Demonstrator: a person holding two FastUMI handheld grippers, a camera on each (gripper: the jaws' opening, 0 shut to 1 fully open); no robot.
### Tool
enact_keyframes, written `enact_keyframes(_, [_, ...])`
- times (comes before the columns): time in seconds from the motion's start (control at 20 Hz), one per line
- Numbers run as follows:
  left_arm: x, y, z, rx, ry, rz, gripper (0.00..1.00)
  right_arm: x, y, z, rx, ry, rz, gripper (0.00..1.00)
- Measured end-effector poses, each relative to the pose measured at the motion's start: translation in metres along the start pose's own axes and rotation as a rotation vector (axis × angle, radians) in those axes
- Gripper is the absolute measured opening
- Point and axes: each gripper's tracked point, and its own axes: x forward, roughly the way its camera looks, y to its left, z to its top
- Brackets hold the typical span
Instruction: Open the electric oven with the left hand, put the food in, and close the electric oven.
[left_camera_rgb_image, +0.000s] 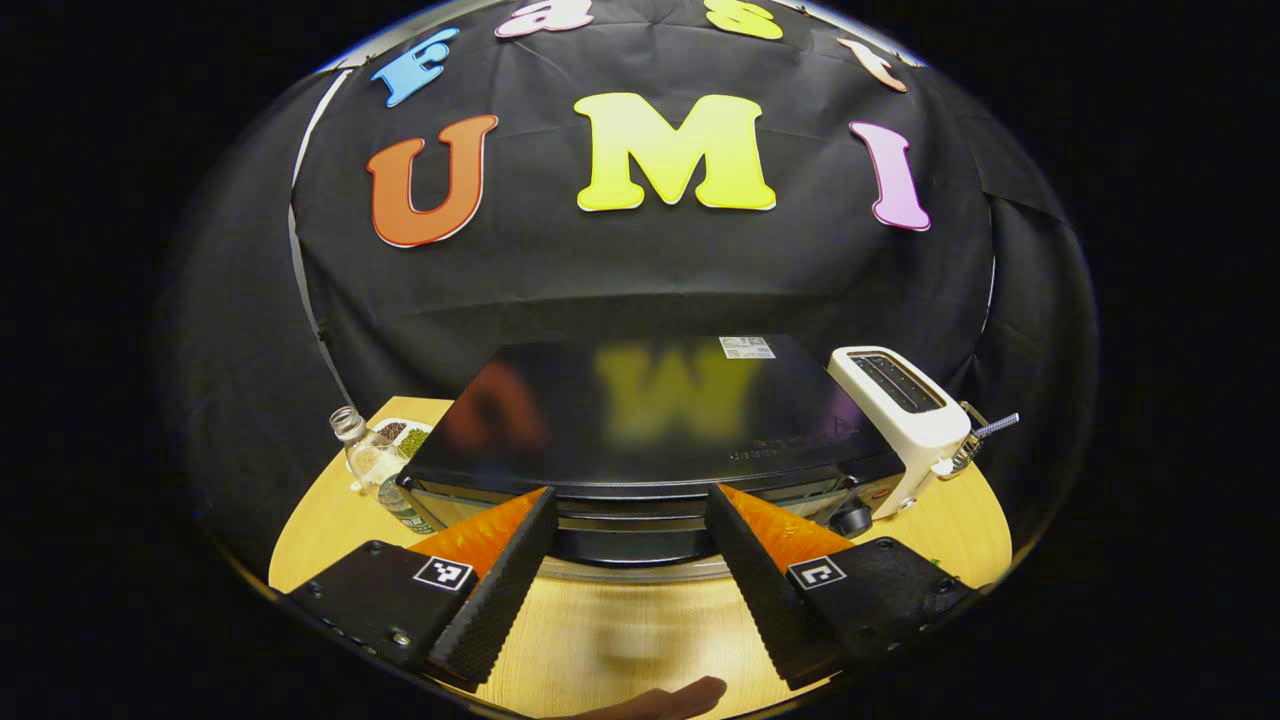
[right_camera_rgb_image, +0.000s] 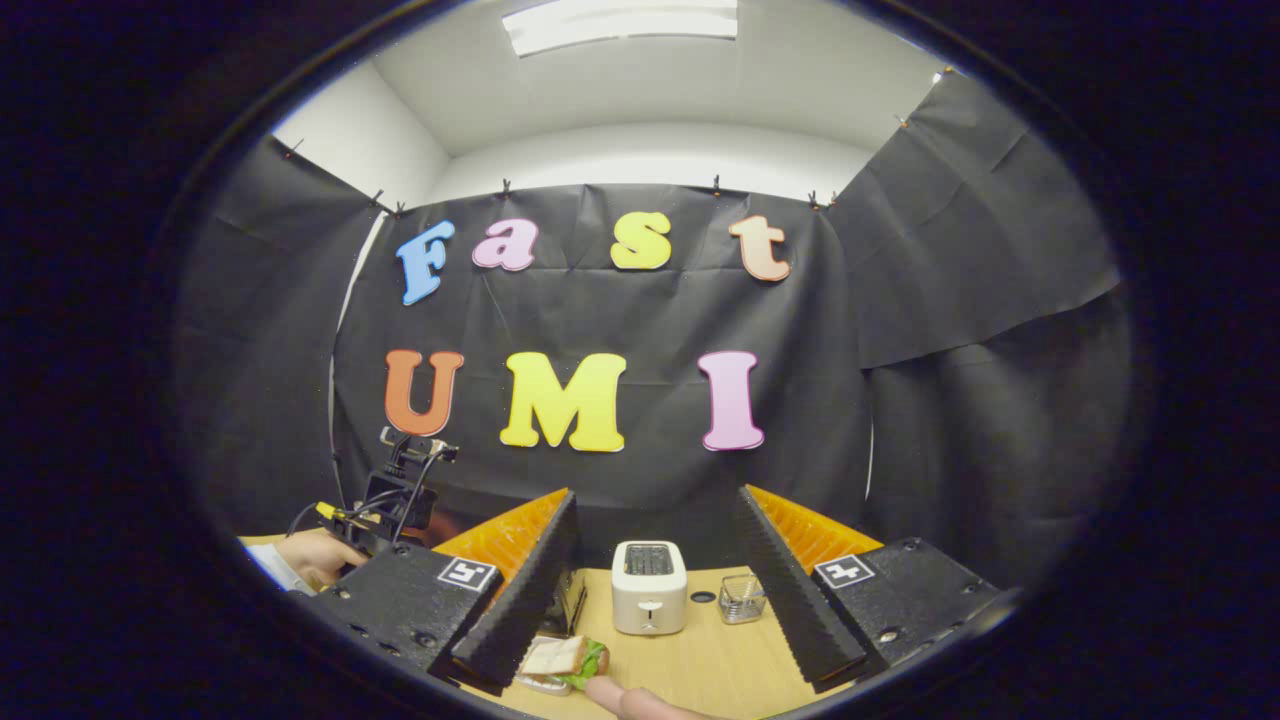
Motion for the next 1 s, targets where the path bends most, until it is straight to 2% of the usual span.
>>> enact_keyframes(0.3, [-0.034, -0.001, -0.029, 0.006, -0.013, -0.005, 0.99, -0.002, 0.002, -0.014, -0.005, 0.041, 0.003, 1.00])
enact_keyframes(0.45, [-0.055, -0.002, -0.059, 0.006, -0.001, -0.021, 0.99, -0.008, 0.003, -0.019, 0.002, 0.055, 0.007, 1.00])
enact_keyframes(0.5, [-0.060, -0.003, -0.072, 0.001, 0.004, -0.028, 0.99, -0.009, 0.002, -0.023, -0.003, 0.063, 0.006, 0.89])
enact_keyframes(0.55, [-0.066, -0.004, -0.084, -0.002, 0.018, -0.036, 0.99, -0.010, 0.001, -0.026, -0.010, 0.071, 0.005, 0.90])
enact_keyframes(0.6, [-0.071, -0.005, -0.096, -0.007, 0.027, -0.042, 0.99, -0.012, 0.002, -0.030, -0.017, 0.078, 0.005, 1.00])
enact_keyframes(0.7, [-0.076, -0.007, -0.118, -0.008, 0.034, -0.051, 0.99, -0.013, 0.004, -0.035, -0.032, 0.090, 0.006, 1.00])
enact_keyframes(0.75, [-0.078, -0.008, -0.129, -0.011, 0.046, -0.052, 0.89, -0.012, 0.005, -0.037, -0.037, 0.095, 0.005, 1.00])
enact_keyframes(0.8, [-0.078, -0.009, -0.140, -0.011, 0.058, -0.053, 0.99, -0.012, 0.005, -0.040, -0.038, 0.102, 0.005, 1.00])
enact_keyframes(1.0, [-0.078, -0.011, -0.175, -0.002, 0.117, -0.054, 0.97, -0.010, 0.008, -0.052, -0.032, 0.138, 0.010, 1.00])
